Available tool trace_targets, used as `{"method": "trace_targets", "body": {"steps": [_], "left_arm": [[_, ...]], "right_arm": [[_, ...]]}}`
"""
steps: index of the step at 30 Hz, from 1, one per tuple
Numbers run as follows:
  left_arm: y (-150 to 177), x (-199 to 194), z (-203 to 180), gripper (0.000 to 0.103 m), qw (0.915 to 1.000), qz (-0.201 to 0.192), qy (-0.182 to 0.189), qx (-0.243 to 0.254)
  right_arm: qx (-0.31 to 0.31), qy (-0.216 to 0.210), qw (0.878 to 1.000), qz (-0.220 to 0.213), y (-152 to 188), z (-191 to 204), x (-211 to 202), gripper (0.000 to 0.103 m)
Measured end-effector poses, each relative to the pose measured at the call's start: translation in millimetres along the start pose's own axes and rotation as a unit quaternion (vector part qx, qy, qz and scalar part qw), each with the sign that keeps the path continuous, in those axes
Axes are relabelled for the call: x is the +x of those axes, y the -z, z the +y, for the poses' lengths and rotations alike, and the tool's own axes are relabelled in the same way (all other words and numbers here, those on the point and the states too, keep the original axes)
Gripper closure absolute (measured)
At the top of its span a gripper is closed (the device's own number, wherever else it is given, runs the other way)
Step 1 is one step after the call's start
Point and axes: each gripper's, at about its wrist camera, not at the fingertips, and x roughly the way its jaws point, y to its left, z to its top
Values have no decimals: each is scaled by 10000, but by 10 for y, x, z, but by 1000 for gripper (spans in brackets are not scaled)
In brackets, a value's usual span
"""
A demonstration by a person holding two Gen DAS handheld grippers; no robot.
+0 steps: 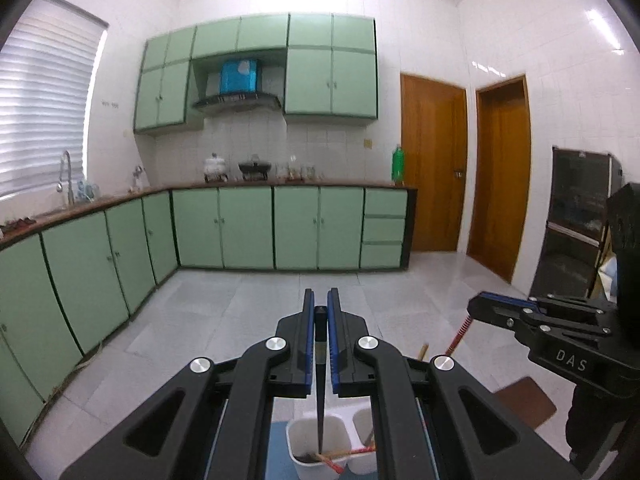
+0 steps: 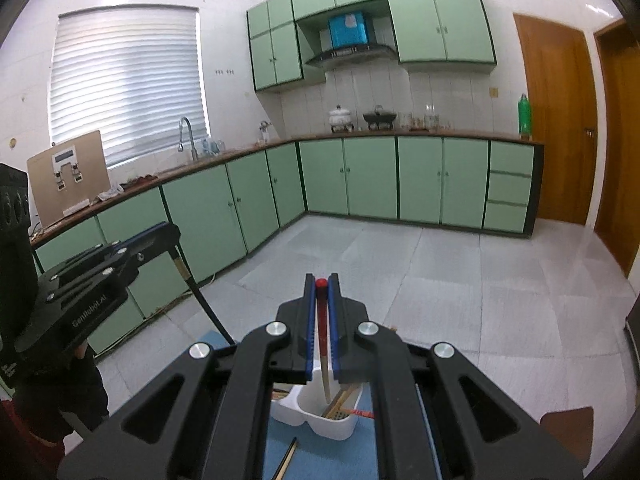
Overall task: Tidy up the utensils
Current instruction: 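Carry both chopsticks into the white holder and open both tools, then grasp the last plain wooden chopstick with the right tool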
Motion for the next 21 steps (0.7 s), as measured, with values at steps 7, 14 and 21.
{"method": "trace_targets", "body": {"steps": [7,14,21], "left_arm": [[241,148,57,89,9991,378,127,-174],[199,-118,71,69,9995,213,113,-178],[379,-594,13,54,9998,107,50,-171]], "right_arm": [[-114,68,9996,256,178,100,174,91],[25,242,9997,89,238,44,-43,71],[-125,506,9985,-137,539,107,-541,34]]}}
